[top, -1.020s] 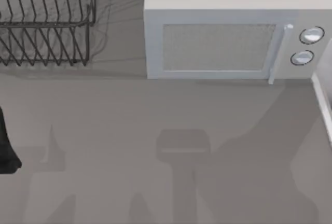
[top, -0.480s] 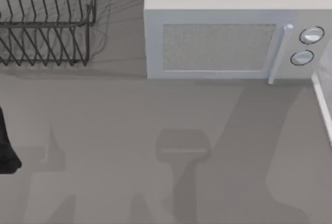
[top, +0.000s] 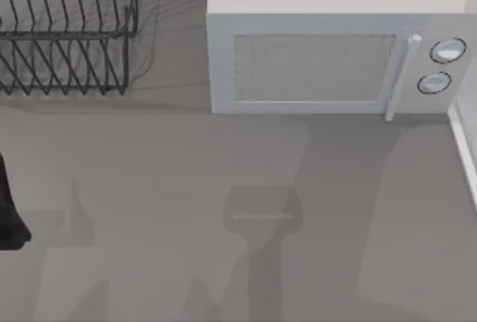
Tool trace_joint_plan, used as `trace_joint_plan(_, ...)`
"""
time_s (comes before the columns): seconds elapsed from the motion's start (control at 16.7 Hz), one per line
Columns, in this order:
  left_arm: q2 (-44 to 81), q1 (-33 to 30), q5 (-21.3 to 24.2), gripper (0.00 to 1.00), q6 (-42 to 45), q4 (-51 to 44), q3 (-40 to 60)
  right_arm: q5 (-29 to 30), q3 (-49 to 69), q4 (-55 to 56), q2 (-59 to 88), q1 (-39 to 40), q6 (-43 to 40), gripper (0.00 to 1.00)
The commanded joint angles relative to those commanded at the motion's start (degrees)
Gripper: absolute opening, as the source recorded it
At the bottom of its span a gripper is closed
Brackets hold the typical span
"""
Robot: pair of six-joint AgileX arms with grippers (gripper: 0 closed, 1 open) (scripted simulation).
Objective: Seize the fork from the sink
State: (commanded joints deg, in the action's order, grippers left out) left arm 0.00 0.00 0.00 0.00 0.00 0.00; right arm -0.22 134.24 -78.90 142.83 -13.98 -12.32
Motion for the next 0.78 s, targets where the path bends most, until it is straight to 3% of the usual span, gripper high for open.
trace_joint_plan(0.36,0.0,0.0,0.0,1.0,0.0,0.0,0.0,0.63,-1.44,0.76,-8.46,4.3,7.22,0.0)
trace_joint_plan(0.78,0.0,0.0,0.0,1.0,0.0,0.0,0.0,1.35,-11.77,1.07,-28.13,23.16,28.09,0.0)
